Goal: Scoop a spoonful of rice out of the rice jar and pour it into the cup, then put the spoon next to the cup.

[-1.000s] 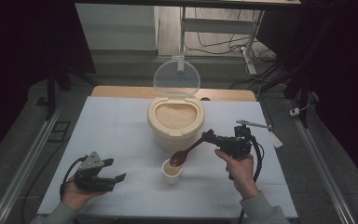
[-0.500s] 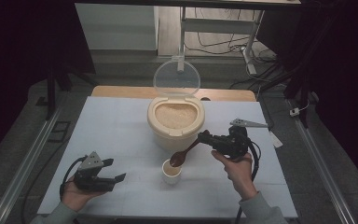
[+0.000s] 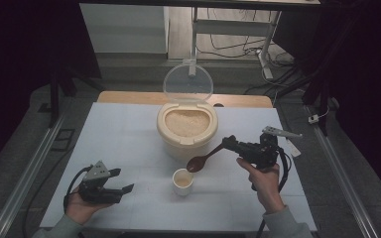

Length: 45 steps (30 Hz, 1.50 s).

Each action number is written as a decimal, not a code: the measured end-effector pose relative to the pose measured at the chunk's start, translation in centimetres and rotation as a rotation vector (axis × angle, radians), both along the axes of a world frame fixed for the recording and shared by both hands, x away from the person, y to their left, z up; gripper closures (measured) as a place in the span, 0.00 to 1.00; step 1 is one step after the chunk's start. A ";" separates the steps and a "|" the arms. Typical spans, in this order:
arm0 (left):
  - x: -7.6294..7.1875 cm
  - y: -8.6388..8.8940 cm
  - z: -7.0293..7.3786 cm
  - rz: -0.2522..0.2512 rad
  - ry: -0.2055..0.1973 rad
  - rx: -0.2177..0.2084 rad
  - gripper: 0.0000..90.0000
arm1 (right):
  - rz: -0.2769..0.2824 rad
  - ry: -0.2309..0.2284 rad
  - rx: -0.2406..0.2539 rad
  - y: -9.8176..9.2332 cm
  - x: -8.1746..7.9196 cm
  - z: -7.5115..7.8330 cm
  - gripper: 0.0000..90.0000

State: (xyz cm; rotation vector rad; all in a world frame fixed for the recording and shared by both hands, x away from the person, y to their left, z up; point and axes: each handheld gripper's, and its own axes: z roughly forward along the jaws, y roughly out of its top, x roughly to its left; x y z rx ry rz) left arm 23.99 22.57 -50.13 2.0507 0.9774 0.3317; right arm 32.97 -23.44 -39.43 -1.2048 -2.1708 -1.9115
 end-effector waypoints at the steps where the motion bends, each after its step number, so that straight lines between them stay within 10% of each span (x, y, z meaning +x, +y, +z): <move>1: 0.0 0.0 0.0 -0.001 0.000 0.001 0.26 | -0.002 -0.004 0.003 -0.3 -0.1 0.1 0.93; 16: 0.1 0.0 0.0 0.001 -0.001 0.003 0.26 | 0.071 0.008 -0.100 -2.9 -0.3 0.4 0.93; 33: 0.0 0.0 -0.1 -0.003 0.004 0.009 0.26 | 0.310 0.157 -0.260 1.8 0.3 -3.8 0.93; 45: 0.1 -0.1 -0.2 -0.007 0.008 0.017 0.26 | 0.275 0.192 -0.288 3.2 1.6 -5.3 0.89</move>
